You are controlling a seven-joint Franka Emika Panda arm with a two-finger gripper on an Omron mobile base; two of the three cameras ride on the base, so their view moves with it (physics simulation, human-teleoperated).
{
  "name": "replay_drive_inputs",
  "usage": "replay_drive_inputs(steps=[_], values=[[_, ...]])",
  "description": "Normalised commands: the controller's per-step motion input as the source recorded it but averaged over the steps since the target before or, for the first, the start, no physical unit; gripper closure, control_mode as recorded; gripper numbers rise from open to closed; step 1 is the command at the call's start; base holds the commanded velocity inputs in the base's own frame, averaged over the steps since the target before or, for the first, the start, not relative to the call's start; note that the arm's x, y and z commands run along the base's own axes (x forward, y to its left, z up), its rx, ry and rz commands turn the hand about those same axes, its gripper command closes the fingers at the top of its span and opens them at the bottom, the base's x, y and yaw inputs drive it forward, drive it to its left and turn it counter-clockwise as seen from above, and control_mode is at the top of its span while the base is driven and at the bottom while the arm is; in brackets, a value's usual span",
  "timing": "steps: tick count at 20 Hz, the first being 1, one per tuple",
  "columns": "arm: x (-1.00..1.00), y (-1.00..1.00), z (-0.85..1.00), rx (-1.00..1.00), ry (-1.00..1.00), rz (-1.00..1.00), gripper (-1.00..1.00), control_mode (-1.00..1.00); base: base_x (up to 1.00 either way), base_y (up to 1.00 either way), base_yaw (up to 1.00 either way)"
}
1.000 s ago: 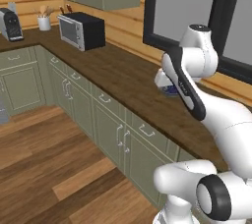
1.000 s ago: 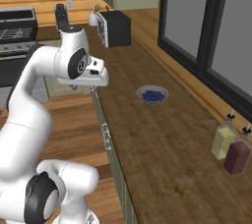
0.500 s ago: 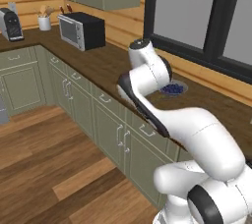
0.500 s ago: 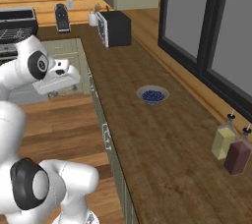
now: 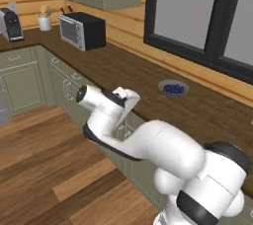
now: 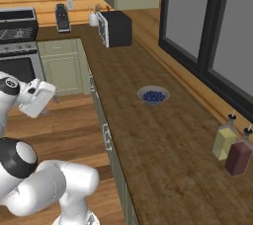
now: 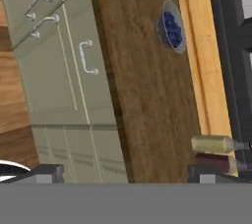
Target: Take a straw from the drawer in front and place it inside the glass cup on the dining counter.
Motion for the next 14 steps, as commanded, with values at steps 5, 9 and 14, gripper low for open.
replay_drive_inputs(steps=[5, 9, 14], values=[[0.04, 0.18, -0.74, -0.39, 0.0, -0.06, -1.0, -1.0, 0.0, 0.0, 0.0], [0.26, -0.05, -0.77, -0.23, 0.04, -0.11, -1.0, -1.0, 0.0, 0.0, 0.0], [0.39, -0.31, -0.68, -0.13, 0.11, -0.12, -1.0, -1.0, 0.0, 0.0, 0.0]])
